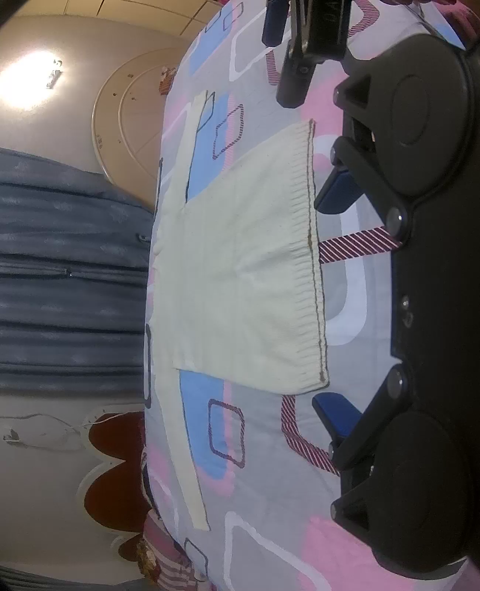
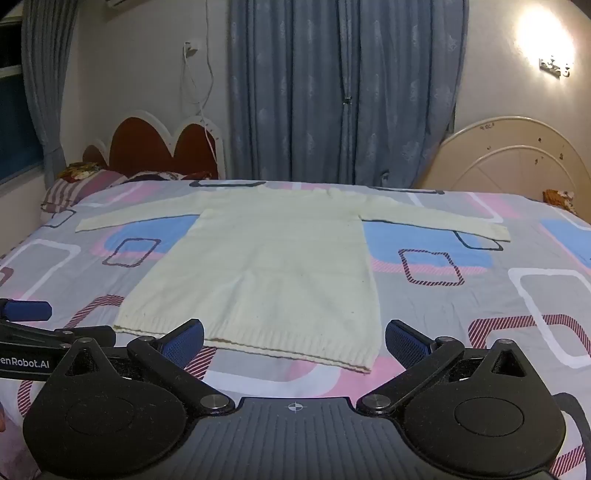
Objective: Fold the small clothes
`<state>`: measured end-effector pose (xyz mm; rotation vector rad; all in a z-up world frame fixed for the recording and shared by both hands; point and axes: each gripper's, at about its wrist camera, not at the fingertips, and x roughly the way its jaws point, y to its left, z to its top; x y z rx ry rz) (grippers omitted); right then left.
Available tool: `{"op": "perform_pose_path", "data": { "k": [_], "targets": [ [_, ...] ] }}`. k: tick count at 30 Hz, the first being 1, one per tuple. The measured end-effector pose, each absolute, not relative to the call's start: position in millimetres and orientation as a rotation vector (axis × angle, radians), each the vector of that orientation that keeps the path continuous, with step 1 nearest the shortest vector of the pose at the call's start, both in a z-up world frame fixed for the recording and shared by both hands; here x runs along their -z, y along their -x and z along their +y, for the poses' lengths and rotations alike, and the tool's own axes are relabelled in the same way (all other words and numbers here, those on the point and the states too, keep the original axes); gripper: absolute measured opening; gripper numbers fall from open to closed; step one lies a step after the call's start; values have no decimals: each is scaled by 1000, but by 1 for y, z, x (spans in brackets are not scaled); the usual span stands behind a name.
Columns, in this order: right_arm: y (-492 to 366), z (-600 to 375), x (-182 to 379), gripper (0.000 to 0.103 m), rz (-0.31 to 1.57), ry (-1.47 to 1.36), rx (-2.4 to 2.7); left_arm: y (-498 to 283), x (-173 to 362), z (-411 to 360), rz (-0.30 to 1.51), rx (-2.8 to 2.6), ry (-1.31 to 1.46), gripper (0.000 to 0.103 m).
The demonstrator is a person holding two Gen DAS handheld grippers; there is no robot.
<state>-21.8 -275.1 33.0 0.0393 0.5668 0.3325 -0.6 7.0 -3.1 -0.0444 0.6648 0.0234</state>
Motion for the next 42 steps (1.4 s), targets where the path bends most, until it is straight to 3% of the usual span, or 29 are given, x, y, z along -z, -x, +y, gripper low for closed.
{"op": "perform_pose_path", "data": {
  "k": [42],
  "targets": [
    [22,-271,-39,103,564,-40,-332,0,-7,6,661,-29,27,103]
  ]
}}
